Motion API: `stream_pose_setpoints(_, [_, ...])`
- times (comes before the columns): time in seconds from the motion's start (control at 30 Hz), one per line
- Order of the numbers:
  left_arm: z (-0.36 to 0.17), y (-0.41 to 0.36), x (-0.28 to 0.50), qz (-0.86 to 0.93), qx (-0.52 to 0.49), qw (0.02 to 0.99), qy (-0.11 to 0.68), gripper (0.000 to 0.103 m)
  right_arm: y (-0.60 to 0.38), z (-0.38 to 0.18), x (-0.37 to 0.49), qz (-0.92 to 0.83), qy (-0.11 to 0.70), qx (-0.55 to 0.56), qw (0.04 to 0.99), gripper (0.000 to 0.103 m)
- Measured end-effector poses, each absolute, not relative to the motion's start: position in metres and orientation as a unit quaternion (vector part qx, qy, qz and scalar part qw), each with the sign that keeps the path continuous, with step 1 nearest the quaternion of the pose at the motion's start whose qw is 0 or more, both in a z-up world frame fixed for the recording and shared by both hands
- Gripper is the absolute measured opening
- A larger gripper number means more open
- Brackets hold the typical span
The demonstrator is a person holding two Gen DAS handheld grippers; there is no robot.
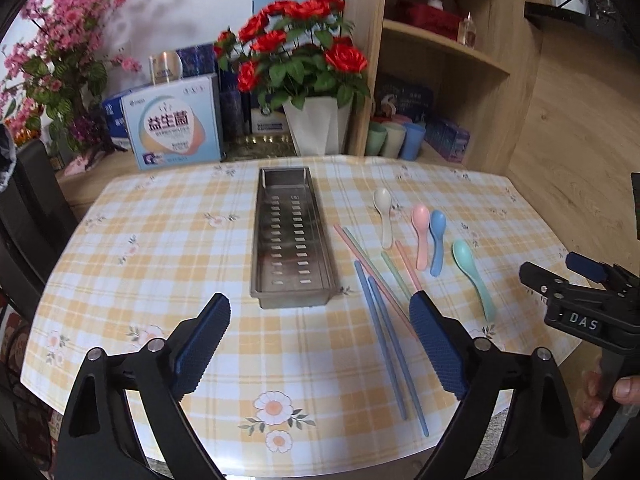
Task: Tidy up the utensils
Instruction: 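Move left gripper toward a blue chopstick while right gripper approaches the teal spoon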
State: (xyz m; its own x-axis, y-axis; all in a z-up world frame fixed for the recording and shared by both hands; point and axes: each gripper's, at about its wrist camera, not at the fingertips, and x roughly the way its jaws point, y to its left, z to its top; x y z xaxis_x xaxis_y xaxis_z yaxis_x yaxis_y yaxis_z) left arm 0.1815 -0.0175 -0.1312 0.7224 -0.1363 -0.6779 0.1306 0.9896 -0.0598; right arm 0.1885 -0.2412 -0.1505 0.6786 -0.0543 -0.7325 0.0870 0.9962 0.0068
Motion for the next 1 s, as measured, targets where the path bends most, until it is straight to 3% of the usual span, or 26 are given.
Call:
stream_pose_setpoints(0.1, [-0.147, -0.022, 0.192, -0.076, -0.012, 0.919, 0.387, 0.081, -0.242, -0.166, 0.2, -0.026, 0.413, 0.03, 0.91, 0.089])
stream_pose_setpoints(0.27, [-0.176, -0.028, 0.207, -0.1, -0.036, 0.899, 0.424, 0.061, -0.251, -0.19, 0.213, -0.008, 0.421, 0.072, 0.904, 0.089])
stream_pose_setpoints(0.6, [-0.219, -0.055, 0.233, -0.118, -0.032, 0.864, 0.489, 0.048, -0.263, -0.23, 0.22, -0.016, 0.448, 0.093, 0.889, 0.089])
stream_pose_setpoints(0.77, [-0.249, -0.072, 0.249, -0.121, -0.018, 0.838, 0.532, 0.024, -0.268, -0.243, 0.223, -0.014, 0.466, 0.092, 0.88, 0.089])
stream_pose_setpoints(1.0, [-0.26, -0.077, 0.26, -0.129, -0.021, 0.828, 0.545, 0.023, -0.267, -0.245, 0.225, 0.009, 0.457, 0.093, 0.885, 0.089])
